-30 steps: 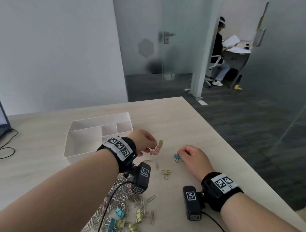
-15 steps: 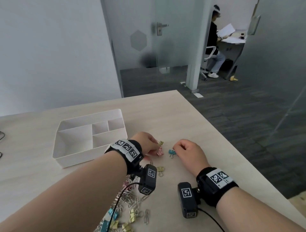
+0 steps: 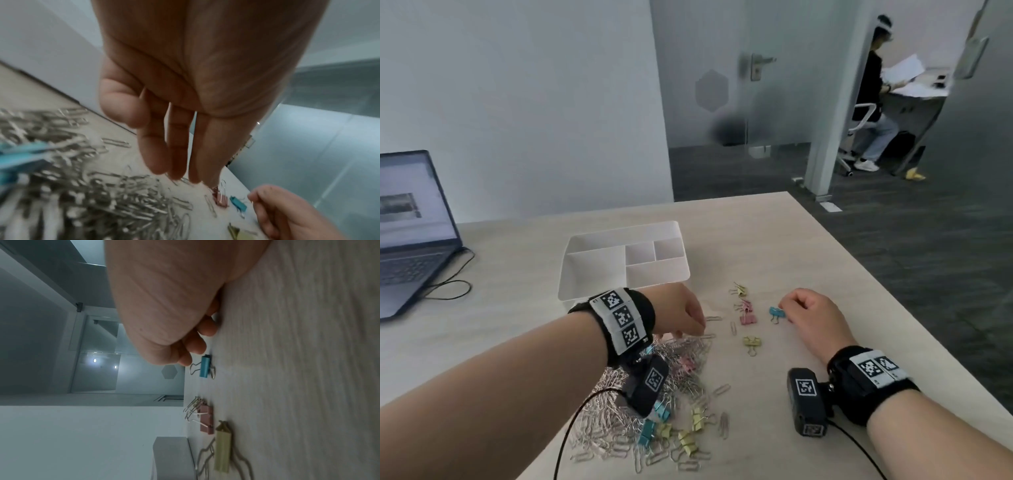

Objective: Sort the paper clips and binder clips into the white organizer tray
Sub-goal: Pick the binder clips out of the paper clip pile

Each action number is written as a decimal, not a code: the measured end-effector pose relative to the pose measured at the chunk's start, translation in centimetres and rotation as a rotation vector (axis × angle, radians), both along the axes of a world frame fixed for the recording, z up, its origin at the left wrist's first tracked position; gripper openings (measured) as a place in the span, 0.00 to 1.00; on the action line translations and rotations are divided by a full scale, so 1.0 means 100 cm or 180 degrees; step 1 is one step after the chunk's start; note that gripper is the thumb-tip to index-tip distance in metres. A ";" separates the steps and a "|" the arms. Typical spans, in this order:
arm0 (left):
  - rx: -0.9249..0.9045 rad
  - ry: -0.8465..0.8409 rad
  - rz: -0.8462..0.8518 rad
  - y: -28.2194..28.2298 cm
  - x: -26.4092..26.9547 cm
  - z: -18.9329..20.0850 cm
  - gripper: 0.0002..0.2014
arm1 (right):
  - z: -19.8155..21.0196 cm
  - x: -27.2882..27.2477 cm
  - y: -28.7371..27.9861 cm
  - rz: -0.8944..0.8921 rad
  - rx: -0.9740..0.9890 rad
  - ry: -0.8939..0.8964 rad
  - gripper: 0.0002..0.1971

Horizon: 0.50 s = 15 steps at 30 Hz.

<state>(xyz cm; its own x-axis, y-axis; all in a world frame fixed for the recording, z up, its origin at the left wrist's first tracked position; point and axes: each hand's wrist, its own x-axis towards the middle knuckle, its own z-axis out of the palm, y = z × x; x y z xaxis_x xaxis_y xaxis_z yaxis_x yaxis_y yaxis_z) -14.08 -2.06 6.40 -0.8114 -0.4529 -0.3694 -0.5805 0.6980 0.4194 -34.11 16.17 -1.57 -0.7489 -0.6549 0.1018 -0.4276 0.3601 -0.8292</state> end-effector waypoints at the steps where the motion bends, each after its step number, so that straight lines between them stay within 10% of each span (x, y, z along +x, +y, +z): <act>1: -0.0016 -0.0111 -0.0136 0.002 0.003 0.003 0.06 | 0.001 0.000 0.001 0.0000 -0.0006 0.0004 0.12; 15: -0.0262 -0.0911 -0.0871 0.012 0.014 0.009 0.09 | 0.000 0.002 0.004 0.0137 -0.0103 -0.0100 0.13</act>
